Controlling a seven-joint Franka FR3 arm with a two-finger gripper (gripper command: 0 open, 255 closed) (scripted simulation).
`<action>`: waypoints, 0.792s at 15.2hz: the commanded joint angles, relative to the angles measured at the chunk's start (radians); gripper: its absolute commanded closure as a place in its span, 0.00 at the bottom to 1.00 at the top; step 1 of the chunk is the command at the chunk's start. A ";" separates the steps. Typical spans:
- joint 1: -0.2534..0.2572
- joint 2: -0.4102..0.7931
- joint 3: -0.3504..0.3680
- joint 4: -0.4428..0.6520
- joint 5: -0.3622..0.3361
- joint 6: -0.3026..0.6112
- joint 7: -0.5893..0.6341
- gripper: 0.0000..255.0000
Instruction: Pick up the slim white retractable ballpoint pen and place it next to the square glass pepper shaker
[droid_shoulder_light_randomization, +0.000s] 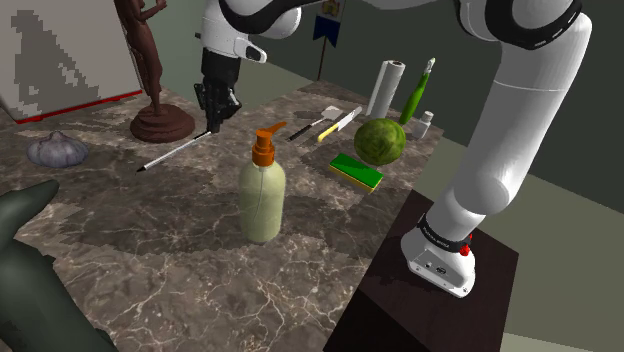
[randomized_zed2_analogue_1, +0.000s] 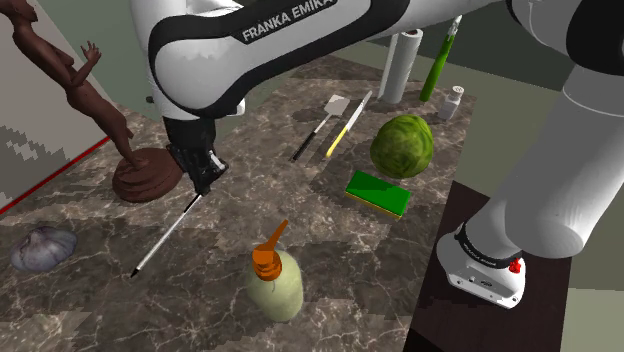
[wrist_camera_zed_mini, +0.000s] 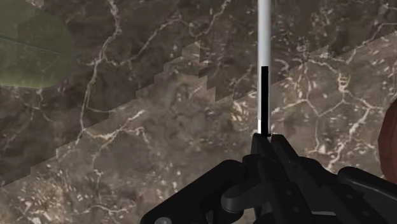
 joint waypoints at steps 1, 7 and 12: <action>-0.002 -0.011 0.001 0.015 0.004 -0.025 0.003 1.00; -0.004 -0.028 0.003 0.075 0.006 -0.099 0.016 1.00; -0.004 -0.035 0.004 0.126 0.005 -0.155 0.027 1.00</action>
